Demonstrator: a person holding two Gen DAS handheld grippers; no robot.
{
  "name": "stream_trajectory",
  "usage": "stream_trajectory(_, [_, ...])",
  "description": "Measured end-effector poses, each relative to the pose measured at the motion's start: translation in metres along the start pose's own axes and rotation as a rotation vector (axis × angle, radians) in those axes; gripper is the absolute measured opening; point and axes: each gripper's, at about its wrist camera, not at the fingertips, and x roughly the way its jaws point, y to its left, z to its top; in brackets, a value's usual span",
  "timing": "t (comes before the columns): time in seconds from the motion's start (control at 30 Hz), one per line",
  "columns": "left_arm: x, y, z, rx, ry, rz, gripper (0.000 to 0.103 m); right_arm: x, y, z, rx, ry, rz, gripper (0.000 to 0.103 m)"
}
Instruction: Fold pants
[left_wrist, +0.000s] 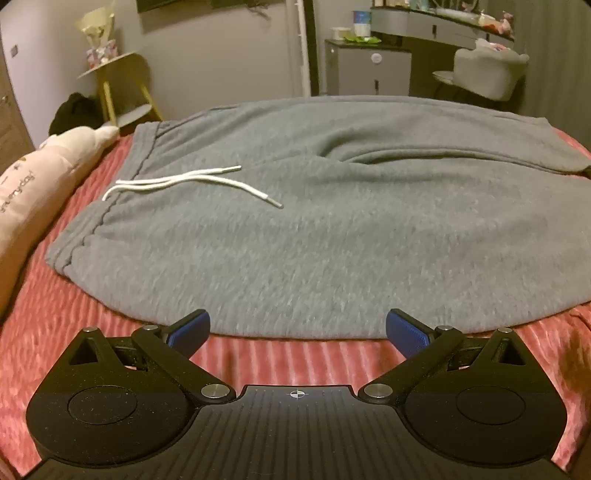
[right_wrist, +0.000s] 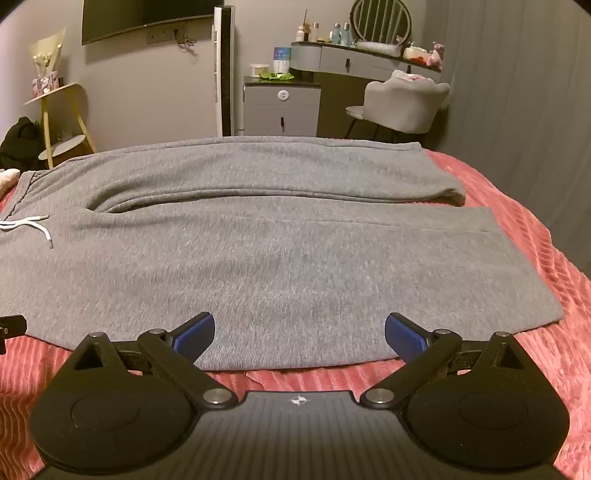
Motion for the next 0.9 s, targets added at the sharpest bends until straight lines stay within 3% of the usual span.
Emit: stream_trajectory(0.9, [0.0074,0.0042,-0.0041,-0.027,0.041,-0.009,0.103,0.0030,-0.0028,0.0001,0.026,0.020,0.003,0.099])
